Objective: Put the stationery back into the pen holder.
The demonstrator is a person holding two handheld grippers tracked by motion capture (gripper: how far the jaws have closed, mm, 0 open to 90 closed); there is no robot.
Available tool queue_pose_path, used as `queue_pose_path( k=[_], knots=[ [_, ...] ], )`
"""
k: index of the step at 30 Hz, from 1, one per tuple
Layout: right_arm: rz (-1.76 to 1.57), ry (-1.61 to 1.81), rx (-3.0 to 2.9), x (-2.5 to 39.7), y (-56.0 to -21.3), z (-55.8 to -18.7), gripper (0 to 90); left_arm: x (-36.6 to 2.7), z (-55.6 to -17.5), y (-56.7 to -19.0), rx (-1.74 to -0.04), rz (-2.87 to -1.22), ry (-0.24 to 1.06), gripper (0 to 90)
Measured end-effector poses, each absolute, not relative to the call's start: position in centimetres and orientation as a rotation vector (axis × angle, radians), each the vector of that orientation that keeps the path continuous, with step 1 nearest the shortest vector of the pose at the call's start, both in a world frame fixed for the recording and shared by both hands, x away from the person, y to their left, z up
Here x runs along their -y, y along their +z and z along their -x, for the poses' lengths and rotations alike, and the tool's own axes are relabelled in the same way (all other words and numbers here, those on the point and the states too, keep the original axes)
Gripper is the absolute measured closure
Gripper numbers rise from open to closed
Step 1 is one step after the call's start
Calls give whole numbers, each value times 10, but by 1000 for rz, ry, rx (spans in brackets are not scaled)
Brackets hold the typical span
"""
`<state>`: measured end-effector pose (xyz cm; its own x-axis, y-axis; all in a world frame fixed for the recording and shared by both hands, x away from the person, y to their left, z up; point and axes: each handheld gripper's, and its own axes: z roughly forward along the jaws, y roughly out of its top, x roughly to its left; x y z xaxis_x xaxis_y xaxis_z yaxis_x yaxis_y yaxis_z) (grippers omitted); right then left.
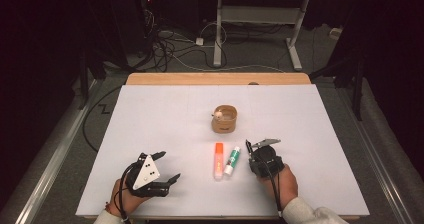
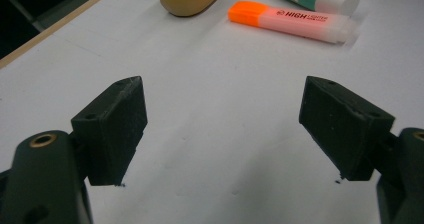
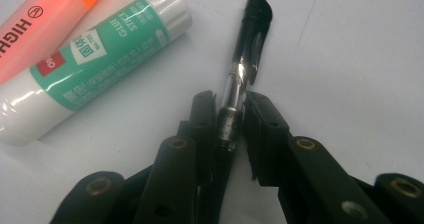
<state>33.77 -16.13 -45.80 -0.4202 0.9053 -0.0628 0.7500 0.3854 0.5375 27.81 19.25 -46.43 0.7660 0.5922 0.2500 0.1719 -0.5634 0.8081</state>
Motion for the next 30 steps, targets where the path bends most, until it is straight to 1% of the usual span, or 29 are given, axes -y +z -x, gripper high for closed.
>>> queue_pose_path(
  k=[3, 10, 19, 22, 26, 30],
  knots=[
    [-1488, 605, -2320, 160, -455, -343, 799, -189, -278, -465, -565, -2142, 644, 185],
    [-1535, 673, -2298, 167, -456, -343, 799, -184, -277, -467, -557, -2164, 642, 185],
    [-1385, 825, -2338, 171, -453, -344, 799, -174, -280, -466, -524, -2190, 676, 188],
    [-1323, 871, -2388, 170, -449, -343, 798, -164, -284, -463, -486, -2212, 720, 189],
    [-1281, 921, -2448, 174, -443, -347, 798, -148, -287, -459, -412, -2234, 810, 189],
    [-1246, 953, -2493, 177, -434, -349, 798, -132, -292, -460, -345, -2264, 864, 189]
  ],
)
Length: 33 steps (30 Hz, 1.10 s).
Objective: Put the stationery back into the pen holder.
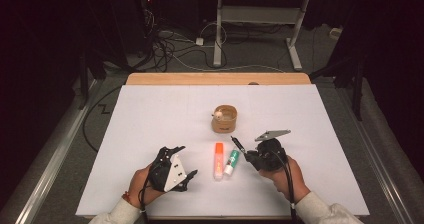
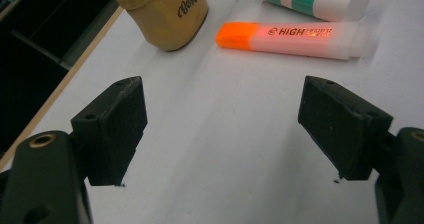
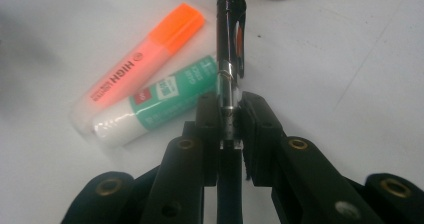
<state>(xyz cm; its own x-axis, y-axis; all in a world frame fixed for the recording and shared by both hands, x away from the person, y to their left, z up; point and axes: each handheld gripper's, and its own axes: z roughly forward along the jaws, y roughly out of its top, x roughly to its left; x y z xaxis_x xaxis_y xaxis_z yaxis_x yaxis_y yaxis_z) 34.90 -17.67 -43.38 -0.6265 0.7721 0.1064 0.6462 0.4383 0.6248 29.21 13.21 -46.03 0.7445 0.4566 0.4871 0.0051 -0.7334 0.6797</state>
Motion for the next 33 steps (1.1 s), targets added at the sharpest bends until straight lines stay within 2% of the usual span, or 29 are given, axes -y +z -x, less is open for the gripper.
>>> queue_pose_path(
  k=[10, 22, 27, 29, 33],
  knots=[
    [-1162, 1000, -2617, 162, -399, -357, 798, -104, -301, -455, -227, -2234, 1010, 193],
    [-999, 942, -2762, 120, -394, -358, 797, -88, -313, -460, -135, -2224, 1137, 217],
    [-965, 916, -2786, 107, -393, -360, 797, -83, -312, -462, -74, -2220, 1175, 300],
    [-961, 908, -2792, 102, -391, -362, 797, -80, -311, -463, -50, -2211, 1227, 335],
    [-944, 873, -2801, 95, -387, -364, 797, -75, -309, -466, 11, -2247, 1278, 475]
  ],
)
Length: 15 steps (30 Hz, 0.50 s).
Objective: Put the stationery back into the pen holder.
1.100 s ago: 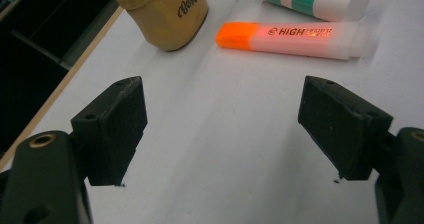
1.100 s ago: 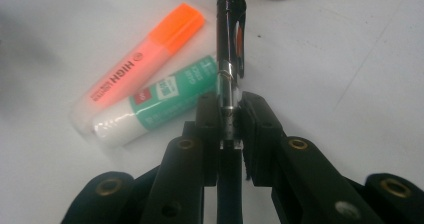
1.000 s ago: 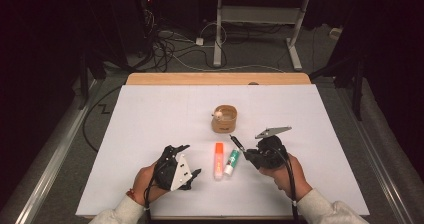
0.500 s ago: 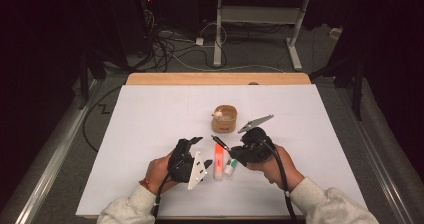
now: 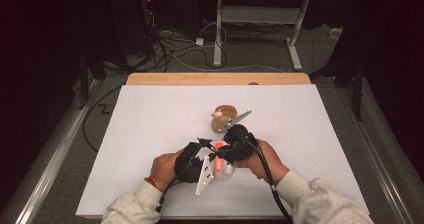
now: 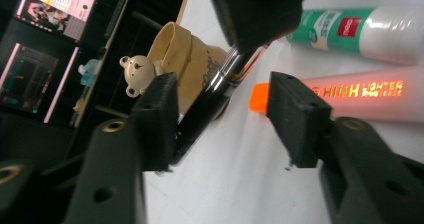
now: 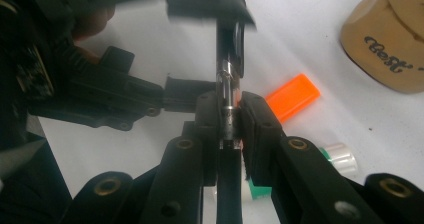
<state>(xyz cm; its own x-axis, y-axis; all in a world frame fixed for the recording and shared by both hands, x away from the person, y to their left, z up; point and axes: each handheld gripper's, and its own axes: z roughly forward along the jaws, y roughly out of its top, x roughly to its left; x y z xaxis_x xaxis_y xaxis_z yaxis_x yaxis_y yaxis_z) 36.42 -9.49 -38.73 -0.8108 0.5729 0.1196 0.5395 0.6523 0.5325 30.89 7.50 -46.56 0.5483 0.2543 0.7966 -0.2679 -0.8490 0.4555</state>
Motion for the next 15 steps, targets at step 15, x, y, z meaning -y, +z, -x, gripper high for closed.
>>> queue_pose_path(
  k=[15],
  knots=[
    [-847, 813, -2843, 79, -385, -361, 796, -63, -304, -472, 128, -2351, 1434, 757]
  ],
)
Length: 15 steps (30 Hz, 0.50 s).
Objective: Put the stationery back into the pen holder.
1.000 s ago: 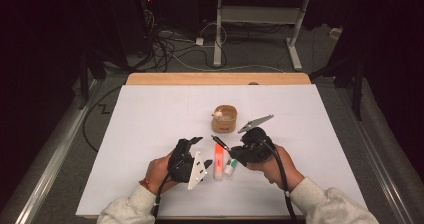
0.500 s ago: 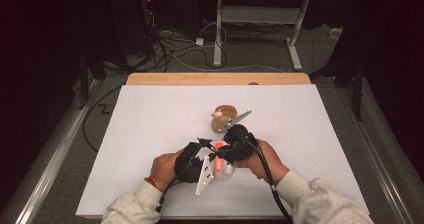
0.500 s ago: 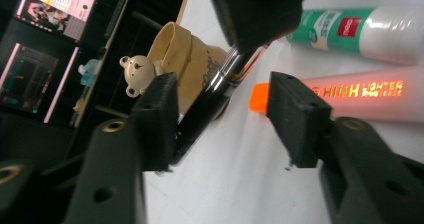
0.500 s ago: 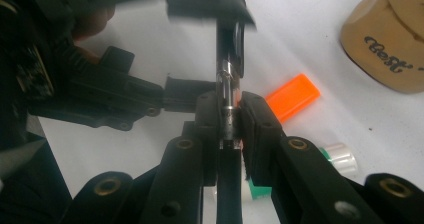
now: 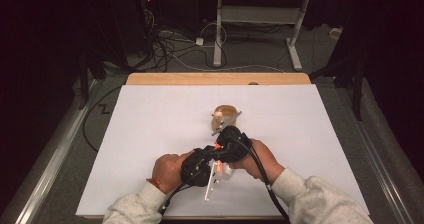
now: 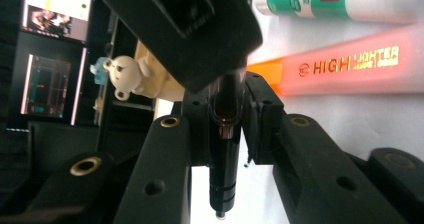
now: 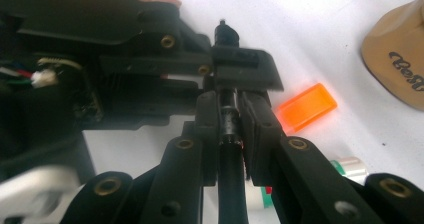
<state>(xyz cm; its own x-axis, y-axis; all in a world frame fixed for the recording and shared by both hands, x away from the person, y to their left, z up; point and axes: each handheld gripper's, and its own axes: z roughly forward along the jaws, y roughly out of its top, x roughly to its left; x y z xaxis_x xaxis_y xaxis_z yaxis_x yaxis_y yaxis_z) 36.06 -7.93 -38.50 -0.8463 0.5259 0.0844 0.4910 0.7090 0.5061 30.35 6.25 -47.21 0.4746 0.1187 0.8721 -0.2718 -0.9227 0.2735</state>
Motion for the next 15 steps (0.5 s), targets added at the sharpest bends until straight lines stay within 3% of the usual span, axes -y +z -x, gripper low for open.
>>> queue_pose_path(
  k=[15],
  knots=[
    [-866, 795, -2800, 82, -386, -362, 794, -60, -305, -474, 102, -2368, 1473, 759]
  ],
)
